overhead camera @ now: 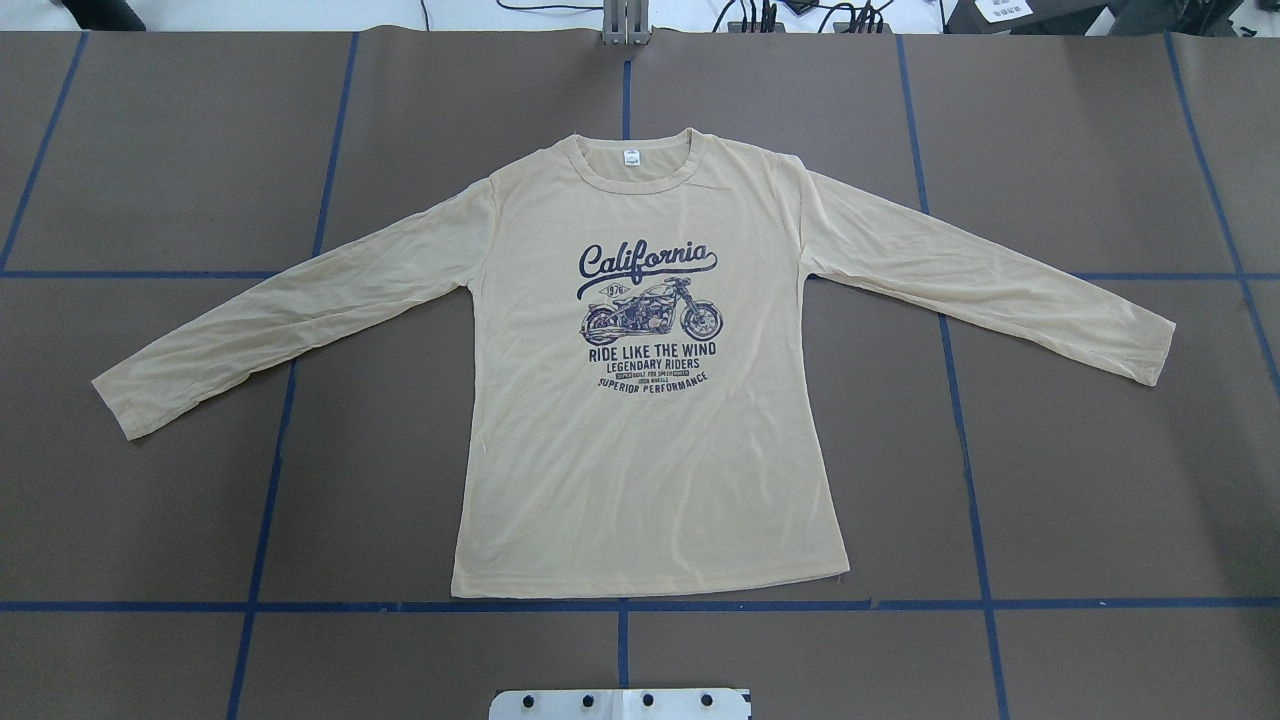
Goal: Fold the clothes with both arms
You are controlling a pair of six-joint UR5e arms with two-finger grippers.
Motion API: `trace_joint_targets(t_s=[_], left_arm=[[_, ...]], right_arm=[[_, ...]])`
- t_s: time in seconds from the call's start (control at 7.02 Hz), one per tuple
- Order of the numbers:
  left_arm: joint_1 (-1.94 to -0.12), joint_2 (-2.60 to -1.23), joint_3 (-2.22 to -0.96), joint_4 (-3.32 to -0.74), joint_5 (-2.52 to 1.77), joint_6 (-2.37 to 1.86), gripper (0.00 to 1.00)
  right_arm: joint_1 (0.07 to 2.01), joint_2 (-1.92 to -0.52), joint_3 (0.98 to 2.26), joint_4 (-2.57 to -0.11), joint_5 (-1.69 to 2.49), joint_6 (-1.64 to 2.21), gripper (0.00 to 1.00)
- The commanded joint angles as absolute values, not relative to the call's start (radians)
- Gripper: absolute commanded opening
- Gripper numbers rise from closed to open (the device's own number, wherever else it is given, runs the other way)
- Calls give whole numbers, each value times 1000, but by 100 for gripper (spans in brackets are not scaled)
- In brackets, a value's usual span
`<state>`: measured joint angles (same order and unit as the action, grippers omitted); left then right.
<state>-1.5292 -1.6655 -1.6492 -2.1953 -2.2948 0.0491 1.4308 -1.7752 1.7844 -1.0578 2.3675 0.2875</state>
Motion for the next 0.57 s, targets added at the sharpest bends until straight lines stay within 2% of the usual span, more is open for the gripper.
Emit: trace_joint_targets(t_s=[0.0,0.14,0.29,0.43], left_arm=[[-1528,-1666,-1649,-2198,-2295,49,100],[-1528,-1666,-1648,-2197,-2295,49,100],[-1526,-1664,-1649,-2197,-2295,49,100],[-1526,-1664,-1648,-2197,-2296,49,100]], right_arm=[[1315,-1705,1599,-788,2288,501,99],[1292,-1631,1489,-737,2264,530,97],[1275,-1618,1441,-686,2237,544,96],[1238,-1620,1442,-661,2226,651,90]])
